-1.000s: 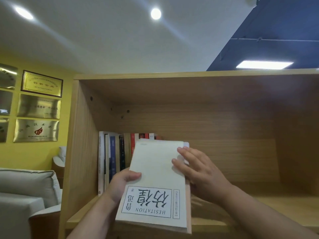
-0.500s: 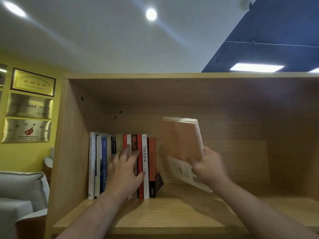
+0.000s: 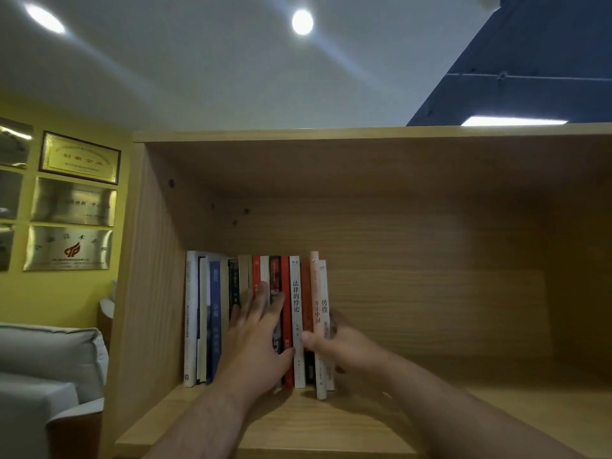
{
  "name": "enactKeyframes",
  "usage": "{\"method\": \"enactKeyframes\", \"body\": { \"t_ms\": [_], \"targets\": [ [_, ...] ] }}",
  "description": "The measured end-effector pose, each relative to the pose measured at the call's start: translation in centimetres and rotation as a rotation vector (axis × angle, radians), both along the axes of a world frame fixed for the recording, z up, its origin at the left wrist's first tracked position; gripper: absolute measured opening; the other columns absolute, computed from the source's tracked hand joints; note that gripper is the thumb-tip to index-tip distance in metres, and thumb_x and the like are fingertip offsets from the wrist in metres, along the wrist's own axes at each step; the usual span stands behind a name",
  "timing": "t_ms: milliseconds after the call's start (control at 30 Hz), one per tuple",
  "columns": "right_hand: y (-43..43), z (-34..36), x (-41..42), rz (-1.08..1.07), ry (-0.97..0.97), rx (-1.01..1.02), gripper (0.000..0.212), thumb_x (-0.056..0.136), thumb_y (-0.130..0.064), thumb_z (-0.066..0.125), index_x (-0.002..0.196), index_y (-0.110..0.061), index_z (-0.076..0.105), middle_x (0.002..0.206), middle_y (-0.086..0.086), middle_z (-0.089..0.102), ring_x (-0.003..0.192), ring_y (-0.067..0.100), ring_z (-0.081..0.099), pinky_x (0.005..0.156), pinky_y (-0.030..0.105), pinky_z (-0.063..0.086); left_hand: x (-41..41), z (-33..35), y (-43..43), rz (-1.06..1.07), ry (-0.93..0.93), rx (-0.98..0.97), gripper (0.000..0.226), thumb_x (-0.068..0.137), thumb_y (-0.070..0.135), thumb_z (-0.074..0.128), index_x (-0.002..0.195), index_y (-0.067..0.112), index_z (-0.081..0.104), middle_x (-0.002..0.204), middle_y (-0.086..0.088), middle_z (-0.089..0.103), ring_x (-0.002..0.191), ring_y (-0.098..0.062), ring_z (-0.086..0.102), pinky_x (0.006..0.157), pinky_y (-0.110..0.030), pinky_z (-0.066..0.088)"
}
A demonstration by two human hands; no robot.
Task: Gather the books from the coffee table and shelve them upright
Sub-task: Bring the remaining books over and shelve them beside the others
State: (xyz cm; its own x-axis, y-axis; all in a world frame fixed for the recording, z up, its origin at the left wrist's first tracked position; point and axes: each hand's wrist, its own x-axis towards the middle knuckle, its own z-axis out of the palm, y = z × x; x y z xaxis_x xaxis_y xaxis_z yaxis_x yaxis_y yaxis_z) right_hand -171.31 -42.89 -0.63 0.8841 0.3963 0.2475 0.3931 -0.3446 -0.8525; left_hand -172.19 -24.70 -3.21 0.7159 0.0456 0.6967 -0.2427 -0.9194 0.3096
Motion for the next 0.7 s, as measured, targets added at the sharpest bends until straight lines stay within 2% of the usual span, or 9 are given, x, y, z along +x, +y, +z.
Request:
{"method": "enactKeyframes", "body": {
  "t_ms": [67, 133, 200, 267, 367, 400, 567, 633, 700],
  "targets": [
    [-0.9, -0.5, 0.5, 0.118, 0.046, -0.034, 0.050, 0.095, -0.024, 0.069, 0.132, -0.045, 0.041, 0.120, -0.014, 0.065, 0.092, -0.007, 0.063, 0.068, 0.012, 0.053, 0.0, -0.1, -0.1, -0.005, -0.015, -0.014, 0.097, 0.089, 0.046, 0.066, 0.155, 0.044, -0.004, 0.163, 0.015, -0.023, 0.150, -0.014, -0.026, 0.125, -0.045, -0.004],
    [-1.1, -1.1, 1.5, 0.123, 0.039, -0.008, 0.077, 0.091, -0.019, 0.073, 0.148, -0.043, 0.027, 0.120, -0.014, 0.065, 0.098, -0.003, 0.066, 0.072, 0.015, 0.055, 0.0, -0.1, -0.2, -0.018, -0.027, -0.055, 0.097, 0.089, 0.040, 0.068, 0.156, 0.044, -0.001, 0.164, 0.017, -0.021, 0.149, -0.012, -0.024, 0.125, -0.044, -0.002],
    [-0.6, -1.4, 2.1, 0.083, -0.003, -0.009, 0.088, 0.089, -0.017, 0.076, 0.153, -0.040, 0.020, 0.118, -0.011, 0.067, 0.099, 0.001, 0.069, 0.076, 0.017, 0.057, 0.0, -0.1, -0.3, -0.033, -0.029, -0.105, 0.098, 0.089, 0.035, 0.070, 0.156, 0.045, -0.001, 0.163, 0.019, -0.021, 0.148, -0.010, -0.022, 0.124, -0.043, 0.000],
    [0.0, -1.5, 2.6, 0.037, -0.039, -0.007, 0.088, 0.087, -0.018, 0.077, 0.152, -0.044, 0.022, 0.117, -0.009, 0.070, 0.101, 0.002, 0.071, 0.082, 0.020, 0.058, 0.2, -0.1, -0.3, -0.038, -0.032, -0.120, 0.098, 0.089, 0.032, 0.070, 0.156, 0.046, -0.002, 0.163, 0.020, -0.020, 0.149, -0.009, -0.020, 0.124, -0.043, 0.001],
    [0.2, -1.5, 3.1, -0.051, -0.070, -0.020, 0.082, 0.085, -0.025, 0.079, 0.145, -0.052, 0.030, 0.113, -0.010, 0.072, 0.102, 0.008, 0.072, 0.089, 0.036, 0.061, 0.4, -0.2, -0.2, -0.042, -0.048, -0.117, 0.098, 0.090, 0.032, 0.070, 0.156, 0.045, -0.001, 0.164, 0.019, -0.019, 0.151, -0.012, -0.018, 0.124, -0.043, 0.002],
    [0.2, -1.5, 3.2, -0.065, -0.076, -0.046, 0.081, 0.085, -0.027, 0.078, 0.145, -0.052, 0.030, 0.113, -0.011, 0.071, 0.102, 0.008, 0.071, 0.089, 0.037, 0.061, 0.5, -0.2, -0.1, -0.040, -0.050, -0.117, 0.097, 0.090, 0.032, 0.070, 0.156, 0.044, -0.001, 0.164, 0.018, -0.019, 0.152, -0.012, -0.018, 0.124, -0.042, 0.001],
    [0.5, -1.6, 3.3, -0.014, -0.102, -0.100, 0.088, 0.090, -0.030, 0.072, 0.153, -0.051, 0.014, 0.127, -0.014, 0.066, 0.116, 0.006, 0.064, 0.105, 0.040, 0.052, 0.5, -0.1, -0.2, -0.017, -0.057, -0.105, 0.103, 0.091, 0.029, 0.069, 0.155, 0.042, -0.011, 0.163, 0.016, -0.024, 0.151, -0.015, -0.021, 0.117, -0.038, -0.004],
    [0.4, -1.9, 3.2, -0.008, -0.128, -0.089, 0.088, 0.092, -0.031, 0.070, 0.154, -0.050, 0.010, 0.128, -0.017, 0.063, 0.114, 0.003, 0.062, 0.105, 0.037, 0.053, 0.6, 0.0, -0.1, -0.021, -0.037, -0.113, 0.106, 0.091, 0.028, 0.069, 0.153, 0.041, -0.016, 0.159, 0.020, -0.026, 0.148, -0.011, -0.022, 0.117, -0.038, -0.006],
    [0.5, -2.1, 2.9, -0.010, -0.167, -0.102, 0.087, 0.096, -0.035, 0.065, 0.157, -0.046, 0.004, 0.124, -0.026, 0.056, 0.107, -0.004, 0.058, 0.098, 0.023, 0.051, 0.4, -0.1, -0.1, -0.028, -0.055, -0.106, 0.104, 0.090, 0.027, 0.070, 0.155, 0.039, -0.009, 0.161, 0.021, -0.020, 0.151, -0.011, -0.015, 0.123, -0.041, 0.001]
  ]
}}
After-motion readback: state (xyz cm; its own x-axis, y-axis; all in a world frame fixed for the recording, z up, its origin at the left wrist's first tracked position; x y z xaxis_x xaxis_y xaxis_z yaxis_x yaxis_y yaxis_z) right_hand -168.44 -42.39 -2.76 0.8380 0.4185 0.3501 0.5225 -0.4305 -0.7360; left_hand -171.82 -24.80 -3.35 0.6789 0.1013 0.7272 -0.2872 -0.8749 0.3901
